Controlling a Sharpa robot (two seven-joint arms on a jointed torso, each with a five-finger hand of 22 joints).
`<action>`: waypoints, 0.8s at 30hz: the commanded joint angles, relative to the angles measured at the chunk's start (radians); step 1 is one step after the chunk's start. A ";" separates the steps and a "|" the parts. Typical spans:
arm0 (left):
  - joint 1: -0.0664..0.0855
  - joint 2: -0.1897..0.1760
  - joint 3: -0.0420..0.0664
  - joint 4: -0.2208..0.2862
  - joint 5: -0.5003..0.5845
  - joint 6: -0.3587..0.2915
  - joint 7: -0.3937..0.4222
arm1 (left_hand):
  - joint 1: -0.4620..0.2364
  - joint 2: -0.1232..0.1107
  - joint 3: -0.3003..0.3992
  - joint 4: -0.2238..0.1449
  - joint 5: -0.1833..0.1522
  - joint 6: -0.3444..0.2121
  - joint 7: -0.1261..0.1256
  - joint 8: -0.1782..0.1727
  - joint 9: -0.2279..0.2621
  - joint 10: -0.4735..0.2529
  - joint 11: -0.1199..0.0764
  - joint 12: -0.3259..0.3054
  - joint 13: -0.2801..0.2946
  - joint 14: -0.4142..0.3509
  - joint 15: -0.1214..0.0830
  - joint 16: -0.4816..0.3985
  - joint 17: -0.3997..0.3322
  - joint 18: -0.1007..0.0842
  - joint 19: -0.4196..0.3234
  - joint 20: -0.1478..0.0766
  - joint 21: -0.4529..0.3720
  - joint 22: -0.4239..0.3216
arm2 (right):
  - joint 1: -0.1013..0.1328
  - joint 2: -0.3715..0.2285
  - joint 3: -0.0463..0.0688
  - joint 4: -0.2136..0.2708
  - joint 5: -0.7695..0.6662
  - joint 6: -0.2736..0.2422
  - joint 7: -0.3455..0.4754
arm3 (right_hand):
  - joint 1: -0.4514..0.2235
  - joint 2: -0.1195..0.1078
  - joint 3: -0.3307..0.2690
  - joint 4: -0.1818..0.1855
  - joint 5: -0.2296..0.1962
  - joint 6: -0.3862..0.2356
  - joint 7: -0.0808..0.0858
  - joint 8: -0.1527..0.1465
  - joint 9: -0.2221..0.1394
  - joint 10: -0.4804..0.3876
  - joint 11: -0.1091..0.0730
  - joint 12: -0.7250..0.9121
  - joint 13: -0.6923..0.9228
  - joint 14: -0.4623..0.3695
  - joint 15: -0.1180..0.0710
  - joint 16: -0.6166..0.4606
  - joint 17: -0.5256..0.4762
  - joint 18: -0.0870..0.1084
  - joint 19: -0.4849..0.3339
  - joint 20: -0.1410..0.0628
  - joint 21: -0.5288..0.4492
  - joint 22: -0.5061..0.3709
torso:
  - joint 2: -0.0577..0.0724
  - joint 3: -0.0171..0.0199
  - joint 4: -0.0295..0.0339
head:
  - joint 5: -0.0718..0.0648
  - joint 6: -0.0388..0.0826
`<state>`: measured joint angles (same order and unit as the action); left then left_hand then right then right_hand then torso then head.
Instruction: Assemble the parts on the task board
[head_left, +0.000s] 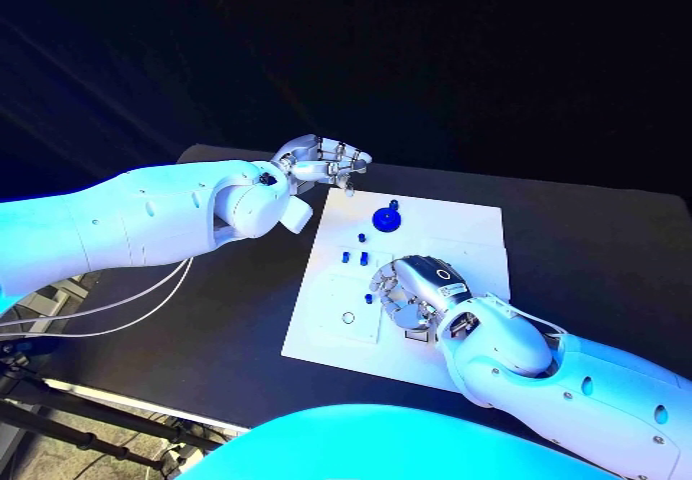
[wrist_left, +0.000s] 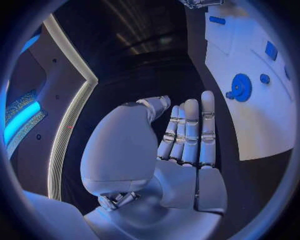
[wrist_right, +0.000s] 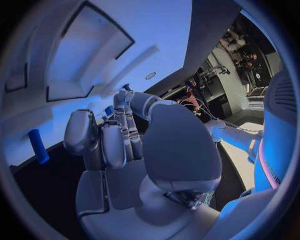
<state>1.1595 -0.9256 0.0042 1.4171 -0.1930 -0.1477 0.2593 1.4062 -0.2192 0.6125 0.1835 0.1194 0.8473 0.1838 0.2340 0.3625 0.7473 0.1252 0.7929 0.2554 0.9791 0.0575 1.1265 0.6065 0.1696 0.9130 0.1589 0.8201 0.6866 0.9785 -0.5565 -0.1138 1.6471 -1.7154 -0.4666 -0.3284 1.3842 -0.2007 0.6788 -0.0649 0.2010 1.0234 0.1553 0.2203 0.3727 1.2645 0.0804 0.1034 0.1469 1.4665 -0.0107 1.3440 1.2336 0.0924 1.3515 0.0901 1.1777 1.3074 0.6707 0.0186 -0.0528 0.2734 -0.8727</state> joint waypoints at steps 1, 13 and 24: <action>0.000 0.001 0.001 0.001 0.003 0.015 0.006 | 0.001 0.007 -0.001 -0.003 0.004 -0.001 0.005 0.005 -0.001 -0.001 0.003 -0.005 -0.001 0.000 0.003 0.005 0.001 0.014 0.006 -0.003 -0.005 -0.001 | 0.004 -0.021 0.004 0.021 -0.001 -0.055 0.020 | -0.016 -0.005 -0.010 0.000 0.002 -0.009 0.000 -0.009 -0.002 -0.010 -0.002 -0.006 0.000 0.043 0.005 0.005 -0.003 0.004 -0.005 0.005 -0.009 0.004 | -0.001 -0.0001 -0.0001 | -0.003 0.000; 0.000 -0.006 0.000 0.005 0.003 0.014 0.011 | -0.001 0.006 -0.004 -0.004 0.003 -0.002 0.005 0.006 -0.002 -0.003 0.004 -0.007 -0.003 -0.001 0.004 0.003 0.002 0.014 0.006 -0.002 -0.006 -0.002 | 0.116 -0.177 0.022 0.094 0.205 0.092 0.094 | -0.096 -0.066 -0.088 0.052 -0.001 -0.056 0.003 -0.042 -0.006 -0.119 0.017 -0.038 -0.019 0.034 0.024 -0.005 -0.034 0.016 -0.040 0.022 -0.094 -0.047 | -0.004 -0.0026 -0.0026 | -0.048 0.037; -0.001 -0.010 0.000 0.008 0.003 0.015 0.013 | -0.001 0.006 -0.004 -0.004 0.003 -0.002 0.005 0.006 -0.002 -0.003 0.004 -0.007 -0.003 -0.001 0.004 0.003 0.002 0.014 0.006 -0.002 -0.006 -0.002 | 0.187 -0.239 0.027 0.033 0.238 0.240 0.151 | 0.139 0.013 -0.645 0.286 0.017 -0.116 -0.018 -0.104 -0.011 -0.368 0.044 0.116 -0.060 -0.020 0.049 -0.030 -0.145 0.042 -0.093 0.047 -0.287 -0.154 | -0.004 -0.0010 -0.0055 | -0.094 0.064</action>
<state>1.1588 -0.9362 0.0037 1.4225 -0.1930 -0.1477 0.2609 1.4062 -0.2193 0.6125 0.1835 0.1194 0.8473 0.1838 0.2340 0.3626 0.7473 0.1252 0.7929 0.2540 0.9791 0.0575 1.1265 0.6074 0.1696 0.9130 0.1589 0.8201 0.6856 1.1643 -0.7990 -0.0864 1.6858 -1.4938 -0.3065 -0.2211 1.5093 -0.1886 0.0533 0.2045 0.2132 0.9124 0.1376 0.1196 0.3621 0.9027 0.1229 0.2112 0.0880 1.4522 0.0394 1.3167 1.0927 0.1239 1.2657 0.1397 0.8962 1.1555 0.6647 0.0158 -0.0590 0.1866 -0.8139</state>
